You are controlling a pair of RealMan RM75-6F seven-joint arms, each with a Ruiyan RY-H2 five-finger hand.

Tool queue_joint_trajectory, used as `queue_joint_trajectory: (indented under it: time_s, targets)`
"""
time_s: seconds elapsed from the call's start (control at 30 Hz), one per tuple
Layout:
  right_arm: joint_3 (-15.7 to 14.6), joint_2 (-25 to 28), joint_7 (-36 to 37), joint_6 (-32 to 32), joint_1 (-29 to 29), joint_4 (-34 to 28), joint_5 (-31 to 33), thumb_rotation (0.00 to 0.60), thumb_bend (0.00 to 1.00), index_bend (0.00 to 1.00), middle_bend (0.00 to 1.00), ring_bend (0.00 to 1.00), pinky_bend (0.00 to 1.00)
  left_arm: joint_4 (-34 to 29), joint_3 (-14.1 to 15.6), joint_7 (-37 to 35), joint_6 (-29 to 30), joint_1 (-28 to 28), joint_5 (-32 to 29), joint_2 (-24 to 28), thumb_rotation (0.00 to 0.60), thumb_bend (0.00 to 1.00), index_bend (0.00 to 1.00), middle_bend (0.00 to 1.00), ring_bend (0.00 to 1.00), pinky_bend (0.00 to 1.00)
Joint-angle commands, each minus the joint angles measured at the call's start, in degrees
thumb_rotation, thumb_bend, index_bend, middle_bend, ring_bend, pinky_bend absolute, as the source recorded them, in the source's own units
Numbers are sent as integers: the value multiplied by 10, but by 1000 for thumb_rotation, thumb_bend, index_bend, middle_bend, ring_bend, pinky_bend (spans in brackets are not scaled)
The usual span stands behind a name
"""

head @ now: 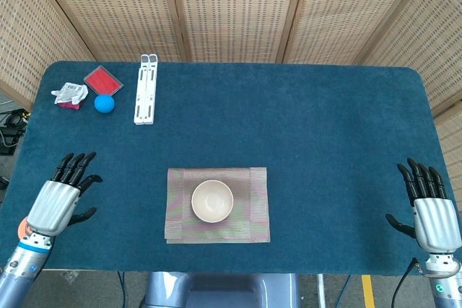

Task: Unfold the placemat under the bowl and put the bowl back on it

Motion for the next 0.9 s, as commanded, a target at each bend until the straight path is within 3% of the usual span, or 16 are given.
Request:
queue_joint_trajectory:
  time_s: [0.03,0.2,0.4,0.53,0.9]
  targets:
    - [1,2,6,-3,1,0,3,600,134,27,0,0,0,-18,0,62,-65,-46,23,-45,600,126,415,0,0,0]
    - [4,7,21,-6,2,1,8,600,133,30,0,0,0,-38,-4,145,-134,-87,12,-105,600,224,473,0,0,0]
    - [8,14,43,-7,1,1,14,600,134,32,0,0,0,-33,-15,200,-179,-117,-19,-161,600,232,508,0,0,0]
    - [9,18,58,-8,2,2,16,600,133,33,0,0,0,-18,-23,229,-200,-135,-43,-199,600,294,524,0,0,0]
    - [12,25,82,-8,1,1,19,600,133,36,0,0,0,7,-20,271,-217,-157,-88,-236,600,315,517,0,0,0]
